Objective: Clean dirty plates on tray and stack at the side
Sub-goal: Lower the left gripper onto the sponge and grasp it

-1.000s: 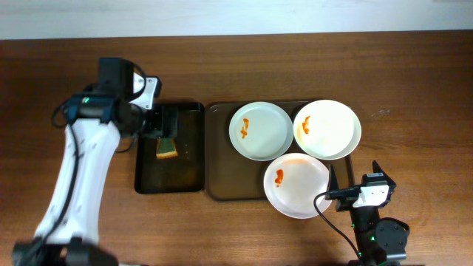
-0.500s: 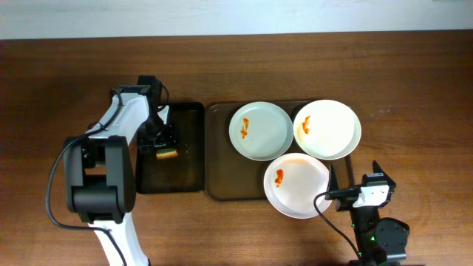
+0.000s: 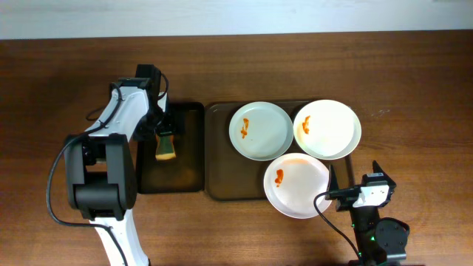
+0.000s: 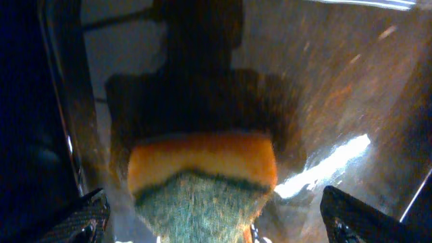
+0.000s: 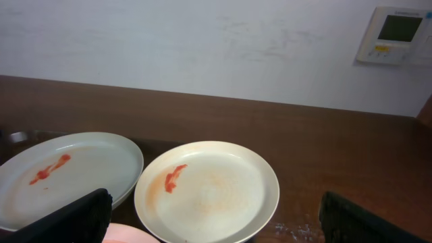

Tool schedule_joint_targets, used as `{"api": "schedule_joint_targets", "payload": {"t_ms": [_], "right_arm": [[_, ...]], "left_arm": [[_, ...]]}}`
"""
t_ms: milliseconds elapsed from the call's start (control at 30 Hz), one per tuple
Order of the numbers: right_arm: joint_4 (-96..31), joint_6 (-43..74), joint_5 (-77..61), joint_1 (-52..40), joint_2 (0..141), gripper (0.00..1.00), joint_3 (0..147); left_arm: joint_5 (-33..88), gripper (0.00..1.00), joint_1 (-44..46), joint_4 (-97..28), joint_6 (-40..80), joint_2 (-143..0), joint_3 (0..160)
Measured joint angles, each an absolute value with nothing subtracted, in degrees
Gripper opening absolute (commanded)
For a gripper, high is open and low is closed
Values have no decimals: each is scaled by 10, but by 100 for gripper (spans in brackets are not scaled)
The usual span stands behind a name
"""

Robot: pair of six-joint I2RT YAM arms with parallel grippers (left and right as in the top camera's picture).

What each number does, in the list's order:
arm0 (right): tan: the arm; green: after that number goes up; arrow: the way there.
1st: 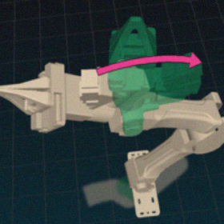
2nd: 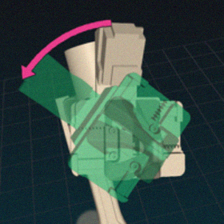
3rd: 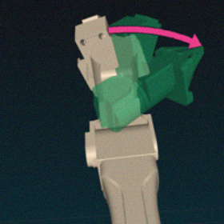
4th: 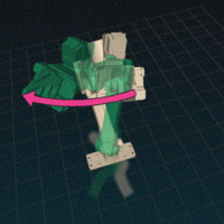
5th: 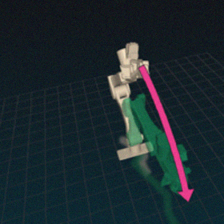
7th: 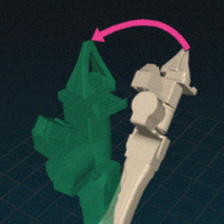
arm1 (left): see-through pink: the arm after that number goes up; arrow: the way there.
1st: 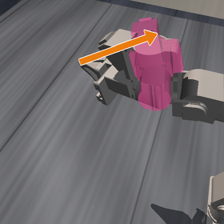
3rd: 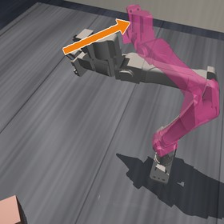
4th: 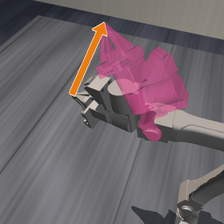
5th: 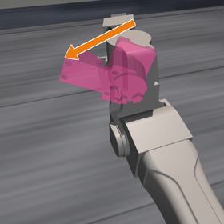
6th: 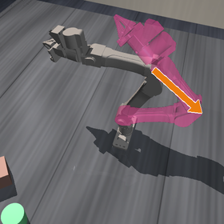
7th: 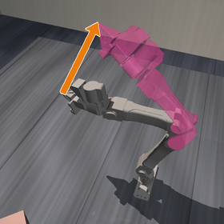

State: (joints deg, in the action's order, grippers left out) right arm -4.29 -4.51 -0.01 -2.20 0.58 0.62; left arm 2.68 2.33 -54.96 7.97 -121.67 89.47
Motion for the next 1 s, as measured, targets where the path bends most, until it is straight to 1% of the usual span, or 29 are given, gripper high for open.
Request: {"api": "schedule_joint_targets", "payload": {"t_ms": [33, 133, 167, 233, 267, 300, 333, 400, 433, 467, 500, 600, 700, 767, 800, 867, 900, 967, 1000], "right_arm": [[-43, -45, 0, -22, 6, 98, 6], [-43, -45, 0, -22, 6, 98, 6], [-43, -45, 0, -22, 6, 98, 6], [-43, -45, 0, -22, 6, 98, 6], [-43, -45, 0, -22, 6, 98, 6], [-43, -45, 0, -22, 6, 98, 6], [-43, -45, 0, -22, 6, 98, 6], [-43, -45, 0, -22, 6, 99, 6], [-43, -45, 0, -22, 6, 98, 6], [-43, -45, 0, -22, 6, 98, 6], [-43, -45, 0, -22, 6, 98, 6], [-43, -45, 0, -22, 6, 98, 6], [-43, -45, 0, -22, 6, 98, 6], [-43, -45, 0, -22, 6, 98, 6], [-43, -45, 0, -22, 6, 98, 6], [-43, -45, 0, -22, 6, 98, 6], [-43, -45, 0, -22, 6, 98, 6], [-43, -45, 0, -22, 6, 99, 6], [-43, -45, 0, -22, 6, 98, 6]], "left_arm": [[25, 80, 23, -538, 79, -1217, 895], [23, 80, 23, -507, 80, -1217, 894], [23, 77, 23, -505, 80, -1217, 894], [23, 76, 23, -503, 80, -1217, 893], [23, 73, 23, -499, 80, -1217, 892], [23, 34, 24, -495, 80, -1217, 890], [21, 0, 25, -492, 80, -1217, 886], [19, 0, 26, -489, 80, -1218, 880], [19, 19, 26, -488, 80, -1218, 880], [19, 89, 26, -488, 80, -1218, 880], [19, 100, 26, -487, 77, -1218, 879], [19, 100, 26, -493, 80, -1218, 880], [19, 100, 26, -554, 80, -1218, 879], [19, 78, 26, -587, 80, -1218, 879], [21, 77, 26, -604, 80, -1218, 879], [21, 87, 28, -611, 80, -1218, 879], [22, 87, 30, -611, 79, -1218, 879], [21, 18, 34, -608, 80, -1218, 879], [21, 9, 35, -608, 80, -1218, 879]]}}
